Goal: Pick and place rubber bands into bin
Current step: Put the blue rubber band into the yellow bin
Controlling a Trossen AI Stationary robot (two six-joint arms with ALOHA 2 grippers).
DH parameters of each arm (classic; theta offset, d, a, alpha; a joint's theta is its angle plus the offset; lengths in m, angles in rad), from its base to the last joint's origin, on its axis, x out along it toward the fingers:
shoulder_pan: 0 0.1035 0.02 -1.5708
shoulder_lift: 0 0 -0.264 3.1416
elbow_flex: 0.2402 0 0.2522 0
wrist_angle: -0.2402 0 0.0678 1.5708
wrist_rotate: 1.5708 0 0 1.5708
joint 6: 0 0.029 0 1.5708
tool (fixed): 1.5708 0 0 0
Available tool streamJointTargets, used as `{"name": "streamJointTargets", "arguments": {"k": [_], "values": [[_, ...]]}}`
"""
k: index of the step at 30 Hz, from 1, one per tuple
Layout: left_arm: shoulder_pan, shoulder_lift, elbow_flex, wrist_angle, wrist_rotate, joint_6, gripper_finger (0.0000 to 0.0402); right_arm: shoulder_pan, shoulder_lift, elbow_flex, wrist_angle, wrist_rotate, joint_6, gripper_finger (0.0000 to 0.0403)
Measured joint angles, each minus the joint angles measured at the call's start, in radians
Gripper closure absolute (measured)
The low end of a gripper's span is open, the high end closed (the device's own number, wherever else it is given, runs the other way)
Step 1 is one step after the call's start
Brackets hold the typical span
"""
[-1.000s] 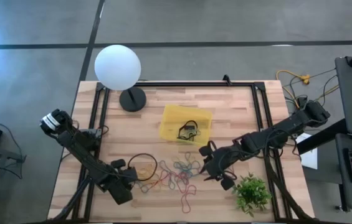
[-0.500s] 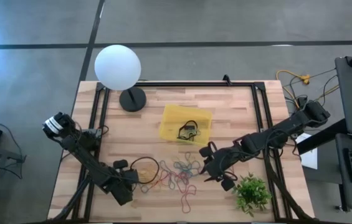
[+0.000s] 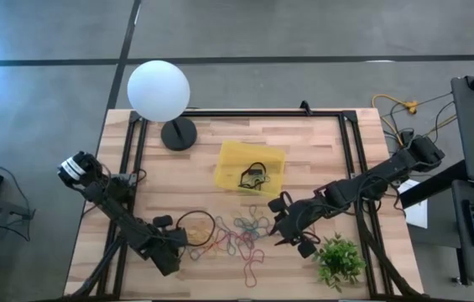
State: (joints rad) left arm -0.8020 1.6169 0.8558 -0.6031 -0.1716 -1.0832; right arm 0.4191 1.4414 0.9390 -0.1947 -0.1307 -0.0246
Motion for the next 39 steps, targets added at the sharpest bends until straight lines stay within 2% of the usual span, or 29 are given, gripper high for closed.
{"name": "streamJointTargets", "arguments": {"k": [7,15,21,28,32,39], "values": [[0.029,0.0,-0.001,0.015,0.05,0.043,0.0334,0.001,0.0,-0.008,-0.001,0.0,0.004,0.0266],[0.055,0.0,-0.024,0.035,0.093,0.041,0.0354,0.012,0.0,-0.011,0.0,0.0,0.008,0.0266],[0.055,0.001,-0.039,0.053,0.092,0.042,0.0397,0.021,0.0,-0.022,0.0,0.0,0.024,0.0266],[0.055,-0.018,-0.028,0.044,0.088,0.045,0.0401,0.022,0.0,-0.043,-0.001,0.003,0.031,0.0266],[0.057,-0.047,-0.014,-0.023,0.052,0.042,0.0401,0.022,0.0,-0.05,0.003,0.003,0.033,0.0266],[0.056,-0.074,0.092,-0.191,-0.017,0.05,0.0401,0.022,0.0,-0.075,0.022,0.019,0.033,0.0266]]}}
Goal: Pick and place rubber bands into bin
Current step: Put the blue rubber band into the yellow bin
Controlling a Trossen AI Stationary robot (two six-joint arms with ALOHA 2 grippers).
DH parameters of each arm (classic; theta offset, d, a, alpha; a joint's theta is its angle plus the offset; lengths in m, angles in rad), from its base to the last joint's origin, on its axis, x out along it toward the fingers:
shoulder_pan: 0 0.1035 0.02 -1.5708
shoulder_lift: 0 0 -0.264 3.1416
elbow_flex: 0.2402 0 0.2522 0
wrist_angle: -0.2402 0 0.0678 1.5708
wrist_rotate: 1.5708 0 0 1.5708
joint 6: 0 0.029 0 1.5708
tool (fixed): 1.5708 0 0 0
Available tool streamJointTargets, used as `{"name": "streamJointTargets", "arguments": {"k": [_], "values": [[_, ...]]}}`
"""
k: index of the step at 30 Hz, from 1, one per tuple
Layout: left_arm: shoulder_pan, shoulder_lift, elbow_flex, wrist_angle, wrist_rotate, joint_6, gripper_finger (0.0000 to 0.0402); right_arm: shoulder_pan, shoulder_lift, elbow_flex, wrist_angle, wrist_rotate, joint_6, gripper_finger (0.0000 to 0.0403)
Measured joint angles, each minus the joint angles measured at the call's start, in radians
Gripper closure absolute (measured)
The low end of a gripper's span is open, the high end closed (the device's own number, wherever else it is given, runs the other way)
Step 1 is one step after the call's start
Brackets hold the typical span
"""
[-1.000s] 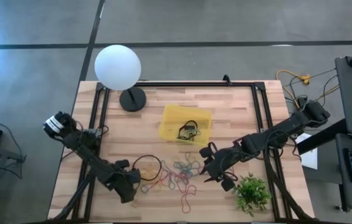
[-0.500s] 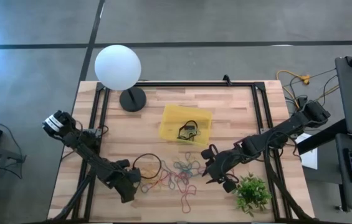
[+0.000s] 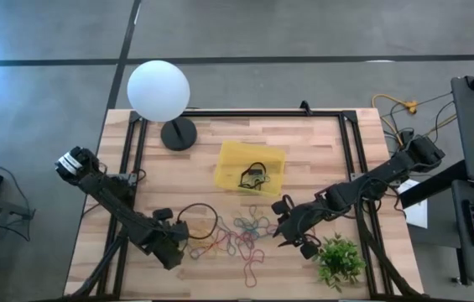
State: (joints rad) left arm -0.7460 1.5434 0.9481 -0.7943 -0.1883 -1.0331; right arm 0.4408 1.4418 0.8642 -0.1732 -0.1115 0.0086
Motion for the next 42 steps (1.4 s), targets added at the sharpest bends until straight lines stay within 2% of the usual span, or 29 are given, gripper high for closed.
{"name": "streamJointTargets", "arguments": {"k": [4,17,22,27,33,37,42], "values": [[0.001,-0.027,0.045,-0.012,-0.105,0.048,0.0401,0.0,0.0,-0.006,-0.002,0.011,0.0,0.0266],[0.065,-0.05,0.169,0.008,-0.605,0.3,0.0401,0.0,-0.001,-0.006,0.001,0.066,-0.008,0.0266],[0.139,-0.052,0.194,0.052,-0.714,0.417,0.0401,0.0,-0.002,-0.006,0.006,0.066,-0.008,0.0266],[0.241,-0.052,0.216,0.152,-0.735,0.58,0.0401,0.0,-0.002,-0.006,0.008,0.066,-0.008,0.0266],[0.388,-0.053,0.219,0.381,-0.728,0.858,0.0401,0.0,-0.002,-0.006,0.008,0.068,-0.008,0.0266],[0.499,-0.054,0.218,0.506,-0.627,1.0,0.0402,0.0,-0.002,-0.006,0.007,0.07,-0.008,0.0266],[0.623,-0.053,0.214,0.576,-0.513,1.063,0.0401,0.0,-0.002,-0.006,0.006,0.07,-0.009,0.0266]]}}
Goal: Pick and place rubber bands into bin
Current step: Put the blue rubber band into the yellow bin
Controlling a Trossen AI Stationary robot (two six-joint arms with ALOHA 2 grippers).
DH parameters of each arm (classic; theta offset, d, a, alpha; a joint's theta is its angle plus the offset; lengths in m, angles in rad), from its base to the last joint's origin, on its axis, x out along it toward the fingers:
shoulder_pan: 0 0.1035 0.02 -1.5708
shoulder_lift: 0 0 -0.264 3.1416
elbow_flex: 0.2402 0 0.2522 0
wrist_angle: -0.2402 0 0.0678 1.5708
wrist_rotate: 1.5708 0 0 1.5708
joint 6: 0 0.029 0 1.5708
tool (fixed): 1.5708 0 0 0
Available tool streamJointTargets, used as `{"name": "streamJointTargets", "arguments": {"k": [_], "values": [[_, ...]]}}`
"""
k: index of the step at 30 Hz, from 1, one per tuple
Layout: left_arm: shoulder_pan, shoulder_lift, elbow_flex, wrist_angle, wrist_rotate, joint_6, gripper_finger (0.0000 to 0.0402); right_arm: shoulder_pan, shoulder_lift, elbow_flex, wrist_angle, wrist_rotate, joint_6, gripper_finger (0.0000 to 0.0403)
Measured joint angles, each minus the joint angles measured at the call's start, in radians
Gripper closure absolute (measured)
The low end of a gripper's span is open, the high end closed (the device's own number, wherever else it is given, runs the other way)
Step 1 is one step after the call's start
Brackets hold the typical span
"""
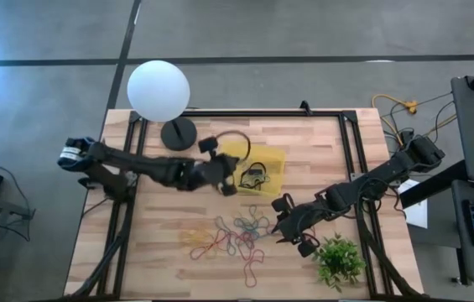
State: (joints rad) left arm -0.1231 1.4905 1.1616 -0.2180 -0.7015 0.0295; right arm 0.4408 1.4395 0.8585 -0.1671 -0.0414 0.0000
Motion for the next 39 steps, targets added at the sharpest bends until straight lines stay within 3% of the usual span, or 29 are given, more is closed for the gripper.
{"name": "streamJointTargets", "arguments": {"k": [6,16,26,30,34,39], "values": [[0.1,0.02,-0.005,0.002,0.138,0.003,0.0401,0.0,0.0,0.0,-0.001,0.0,-0.004,0.0266],[0.129,0.114,-0.005,0.058,0.152,0.003,0.0398,0.0,0.0,-0.001,-0.014,0.0,-0.007,0.0266],[0.127,0.137,-0.005,0.045,0.173,0.003,0.0308,0.0,0.0,-0.001,-0.016,0.001,-0.004,0.0266],[0.098,0.094,0.004,-0.084,0.257,-0.034,0.0287,0.0,0.0,-0.001,-0.057,0.035,0.049,0.0266],[0.035,0.036,-0.006,-0.206,0.258,-0.116,0.0286,-0.001,0.001,-0.006,-0.125,0.109,0.101,0.0266],[-0.098,0.0,-0.028,-0.232,0.206,-0.187,0.0286,0.0,0.003,-0.013,-0.052,0.125,0.075,0.0266]]}}
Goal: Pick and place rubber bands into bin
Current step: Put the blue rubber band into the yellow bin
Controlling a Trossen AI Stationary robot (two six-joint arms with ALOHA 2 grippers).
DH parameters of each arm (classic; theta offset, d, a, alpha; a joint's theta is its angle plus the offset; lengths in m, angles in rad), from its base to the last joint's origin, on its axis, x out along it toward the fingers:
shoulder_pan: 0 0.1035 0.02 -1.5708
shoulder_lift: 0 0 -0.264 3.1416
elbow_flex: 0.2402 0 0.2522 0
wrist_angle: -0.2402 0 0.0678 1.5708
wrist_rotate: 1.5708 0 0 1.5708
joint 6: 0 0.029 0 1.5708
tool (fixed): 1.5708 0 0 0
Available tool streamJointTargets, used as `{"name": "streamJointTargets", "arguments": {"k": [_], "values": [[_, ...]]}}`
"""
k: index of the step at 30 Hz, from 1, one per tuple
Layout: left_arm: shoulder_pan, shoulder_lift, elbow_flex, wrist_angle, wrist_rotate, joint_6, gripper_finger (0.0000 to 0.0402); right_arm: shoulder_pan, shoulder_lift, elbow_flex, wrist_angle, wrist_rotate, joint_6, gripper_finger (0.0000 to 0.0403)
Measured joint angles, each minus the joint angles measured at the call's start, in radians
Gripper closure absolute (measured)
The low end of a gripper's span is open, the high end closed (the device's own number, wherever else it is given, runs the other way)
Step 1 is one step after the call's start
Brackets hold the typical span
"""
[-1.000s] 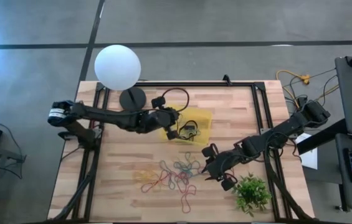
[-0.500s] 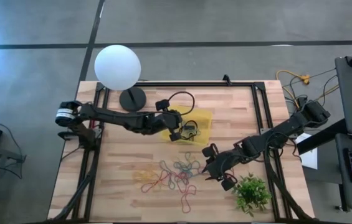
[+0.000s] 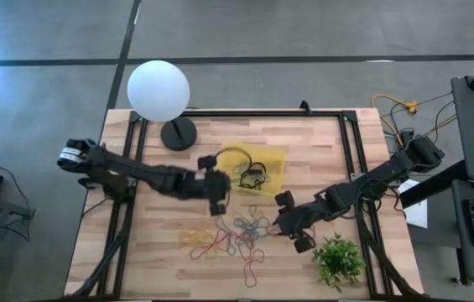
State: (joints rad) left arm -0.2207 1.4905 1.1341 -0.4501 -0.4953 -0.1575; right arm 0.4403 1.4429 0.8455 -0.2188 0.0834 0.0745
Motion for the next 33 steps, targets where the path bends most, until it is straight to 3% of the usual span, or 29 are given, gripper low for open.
{"name": "streamJointTargets", "arguments": {"k": [7,14,25,33], "values": [[-0.201,-0.002,-0.078,0.032,-0.25,-0.146,0.0285,0.0,0.017,0.001,0.152,-0.017,-0.076,0.0266],[-0.35,-0.002,-0.138,0.142,-0.419,-0.205,0.0285,0.0,0.172,0.018,0.218,-0.077,-0.1,0.0266],[-0.461,-0.002,-0.142,0.152,-0.543,-0.232,0.0285,-0.033,0.389,0.14,0.155,-0.067,-0.011,0.0266],[-0.47,-0.003,-0.144,0.148,-0.559,-0.229,0.0285,-0.042,0.422,0.182,0.069,-0.03,0.088,0.0268]]}}
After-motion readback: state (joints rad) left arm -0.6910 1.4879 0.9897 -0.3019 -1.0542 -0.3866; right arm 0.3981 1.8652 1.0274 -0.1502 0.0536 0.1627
